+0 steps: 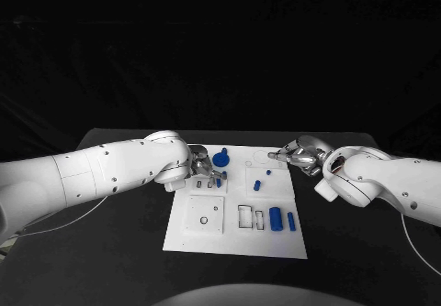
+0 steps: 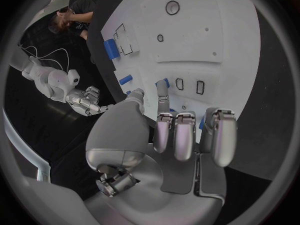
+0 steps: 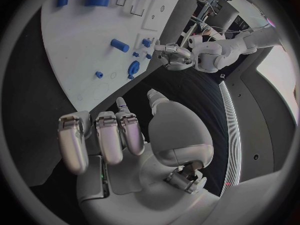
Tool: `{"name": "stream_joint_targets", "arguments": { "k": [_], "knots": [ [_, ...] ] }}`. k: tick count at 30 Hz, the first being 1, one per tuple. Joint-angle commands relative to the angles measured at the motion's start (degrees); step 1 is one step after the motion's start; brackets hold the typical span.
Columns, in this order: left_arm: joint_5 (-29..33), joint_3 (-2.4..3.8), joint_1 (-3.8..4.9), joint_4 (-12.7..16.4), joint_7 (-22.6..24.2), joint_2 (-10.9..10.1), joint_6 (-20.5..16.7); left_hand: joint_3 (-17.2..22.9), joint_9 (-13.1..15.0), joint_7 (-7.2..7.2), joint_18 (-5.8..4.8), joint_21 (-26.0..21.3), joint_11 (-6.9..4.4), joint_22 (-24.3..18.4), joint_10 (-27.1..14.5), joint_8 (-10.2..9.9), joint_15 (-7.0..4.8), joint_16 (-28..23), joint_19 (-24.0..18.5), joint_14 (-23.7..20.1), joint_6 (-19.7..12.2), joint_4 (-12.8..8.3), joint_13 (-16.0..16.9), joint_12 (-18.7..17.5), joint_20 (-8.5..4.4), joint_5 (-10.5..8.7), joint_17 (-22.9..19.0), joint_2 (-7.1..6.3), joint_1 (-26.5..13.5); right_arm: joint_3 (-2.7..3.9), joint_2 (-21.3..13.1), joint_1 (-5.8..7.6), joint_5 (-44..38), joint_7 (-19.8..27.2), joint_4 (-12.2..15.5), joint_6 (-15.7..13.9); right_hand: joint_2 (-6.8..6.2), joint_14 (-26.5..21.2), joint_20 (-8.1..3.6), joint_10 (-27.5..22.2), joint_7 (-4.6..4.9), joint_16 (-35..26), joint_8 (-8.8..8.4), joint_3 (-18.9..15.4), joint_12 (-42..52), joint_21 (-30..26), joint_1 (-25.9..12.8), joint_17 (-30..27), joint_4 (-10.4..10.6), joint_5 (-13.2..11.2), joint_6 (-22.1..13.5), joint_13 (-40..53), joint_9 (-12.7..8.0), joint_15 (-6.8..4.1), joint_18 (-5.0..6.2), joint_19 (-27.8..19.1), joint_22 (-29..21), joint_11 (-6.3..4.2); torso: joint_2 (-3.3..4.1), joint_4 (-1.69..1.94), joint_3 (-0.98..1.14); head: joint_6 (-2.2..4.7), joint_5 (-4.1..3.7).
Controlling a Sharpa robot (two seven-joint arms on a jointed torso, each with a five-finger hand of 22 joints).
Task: Assemble the parts on the task board
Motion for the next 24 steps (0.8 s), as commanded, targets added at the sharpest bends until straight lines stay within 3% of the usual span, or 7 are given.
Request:
{"name": "stream_joint_targets", "arguments": {
  "k": [1, 14, 20, 24],
  "knots": [
    [-1.95, 0.03, -0.12, -0.29, -3.37, 0.57, 1.69, -0.42, 0.14, 0.1, -0.43, 0.14, -0.18, 15.09, 6.16, -0.38, -0.22, 0.15, 6.03, 6.06, 0.42, 0.02, 15.09, 0.15, -0.49, -0.44, 15.1, 0.82, -0.15, -0.01, 0.16, -0.09, -0.21, -0.53, -0.07, 1.24, 0.34, 5.87, 0.47, 5.89, 0.01, 0.36, 0.2, -0.04, 0.38, 0.26, -0.27, 15.1, 0.25, 0.25, -0.24, 15.09, 0.05, 0.46, -0.82, 6.1, 15.08, 0.4, -0.01, 0.01, 0.06, -0.03, -0.03],
    [-2.76, 0.04, -0.47, -1.27, -4.29, 1.34, 1.8, -0.84, 0.46, 0.22, -0.43, 0.14, -0.08, 15.09, 6.16, -0.9, -0.15, 0.15, 6.03, 6.06, 0.27, -0.01, 15.09, 0.15, -0.48, -1.31, 15.1, 1.32, -0.67, -0.01, 0.3, -0.22, -0.32, -0.58, -0.3, 1.58, 0.39, 5.87, 0.5, 5.89, 0.08, 0.36, 0.24, -0.12, 0.38, 0.26, -0.3, 15.1, 0.34, 0.28, -0.27, 15.09, 0.08, 0.5, -0.82, 6.1, 15.08, 0.47, -0.07, 0.02, 0.03, -0.14, 0.02],
    [-2.81, 0.05, -0.71, -2.02, -4.0, 1.82, 1.59, -2.28, 1.95, 0.37, -0.43, 0.14, 0.08, 15.09, 6.16, -1.77, 0.01, 0.15, 6.03, 6.06, 0.53, -0.06, 15.09, 0.15, -0.34, -7.36, 15.1, 2.6, -0.97, -0.01, 0.41, -0.28, -0.33, -0.65, -0.35, 1.67, 0.37, 5.87, 0.53, 5.89, 0.14, 0.36, 0.27, -0.24, 0.38, 0.26, -0.37, 15.1, 0.42, 0.31, -0.31, 15.09, 0.1, 0.55, -0.82, 6.1, 15.08, 0.52, -0.04, 0.07, 0.03, -0.04, -0.05],
    [-2.89, 0.05, -0.85, -2.48, -3.65, 2.13, 1.12, -3.01, 2.66, 0.41, -0.43, 0.14, 0.11, 15.09, 6.16, -2.15, 0.05, 0.15, 6.03, 6.06, 0.65, -0.08, 15.09, 0.15, -0.29, -9.61, 15.1, 3.22, -0.85, -0.01, 0.48, -0.31, -0.33, -0.79, -0.4, 1.75, 0.37, 5.87, 0.53, 5.89, 0.14, 0.36, 0.27, -0.24, 0.38, 0.26, -0.37, 15.1, 0.42, 0.31, -0.31, 15.09, 0.1, 0.55, -0.82, 6.1, 15.08, 0.52, -0.03, 0.05, 0.0, 0.03, -0.14]
  ]
}}
